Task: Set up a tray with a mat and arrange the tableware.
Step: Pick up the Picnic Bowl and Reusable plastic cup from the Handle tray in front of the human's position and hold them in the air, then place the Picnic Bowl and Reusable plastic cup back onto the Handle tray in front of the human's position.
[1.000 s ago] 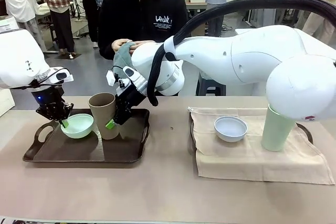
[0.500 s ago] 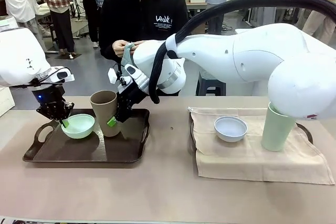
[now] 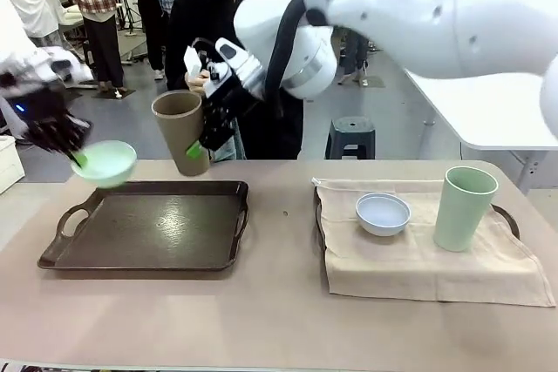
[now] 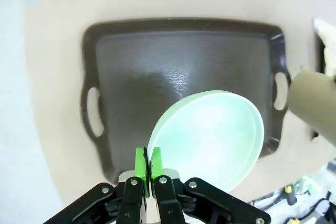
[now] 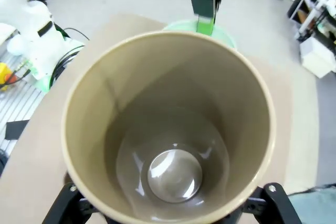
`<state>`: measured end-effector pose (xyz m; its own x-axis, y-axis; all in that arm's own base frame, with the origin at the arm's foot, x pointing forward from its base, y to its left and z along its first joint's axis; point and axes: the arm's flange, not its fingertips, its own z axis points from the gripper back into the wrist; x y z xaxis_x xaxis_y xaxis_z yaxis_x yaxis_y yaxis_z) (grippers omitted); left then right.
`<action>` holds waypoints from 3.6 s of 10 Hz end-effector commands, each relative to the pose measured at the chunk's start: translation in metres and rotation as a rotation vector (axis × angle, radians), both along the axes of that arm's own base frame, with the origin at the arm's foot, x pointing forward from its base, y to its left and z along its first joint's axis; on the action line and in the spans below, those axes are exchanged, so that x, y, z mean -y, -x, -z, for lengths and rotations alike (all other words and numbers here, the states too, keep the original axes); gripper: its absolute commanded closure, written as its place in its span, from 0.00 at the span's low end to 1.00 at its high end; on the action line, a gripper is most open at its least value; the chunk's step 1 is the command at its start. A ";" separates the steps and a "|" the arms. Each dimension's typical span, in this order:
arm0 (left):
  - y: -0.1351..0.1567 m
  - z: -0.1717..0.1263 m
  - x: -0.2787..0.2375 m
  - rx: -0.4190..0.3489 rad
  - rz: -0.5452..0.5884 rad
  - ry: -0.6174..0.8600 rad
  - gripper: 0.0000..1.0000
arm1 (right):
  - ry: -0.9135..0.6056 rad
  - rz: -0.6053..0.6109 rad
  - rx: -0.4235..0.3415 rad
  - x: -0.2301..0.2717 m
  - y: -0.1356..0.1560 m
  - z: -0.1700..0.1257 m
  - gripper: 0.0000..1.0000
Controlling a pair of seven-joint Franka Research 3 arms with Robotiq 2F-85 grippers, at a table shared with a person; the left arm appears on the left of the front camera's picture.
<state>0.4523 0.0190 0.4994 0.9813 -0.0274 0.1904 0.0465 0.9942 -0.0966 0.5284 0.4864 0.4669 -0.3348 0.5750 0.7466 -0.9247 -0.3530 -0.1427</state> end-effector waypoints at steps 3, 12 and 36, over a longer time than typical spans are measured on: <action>0.055 -0.081 -0.016 0.067 -0.059 -0.072 1.00 | 0.077 0.024 0.008 0.032 0.037 -0.044 0.19; 0.036 -0.068 -0.013 0.089 -0.017 -0.022 1.00 | 0.024 0.022 0.033 0.017 0.020 -0.043 0.19; 0.036 -0.068 -0.013 0.089 -0.017 -0.022 1.00 | 0.024 0.022 0.033 0.017 0.020 -0.043 0.19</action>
<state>0.4164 0.0333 0.5656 0.9649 -0.0201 0.2617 0.0350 0.9980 -0.0525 0.5078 0.4684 0.5094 -0.3345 0.6062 0.7215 -0.9300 -0.3363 -0.1485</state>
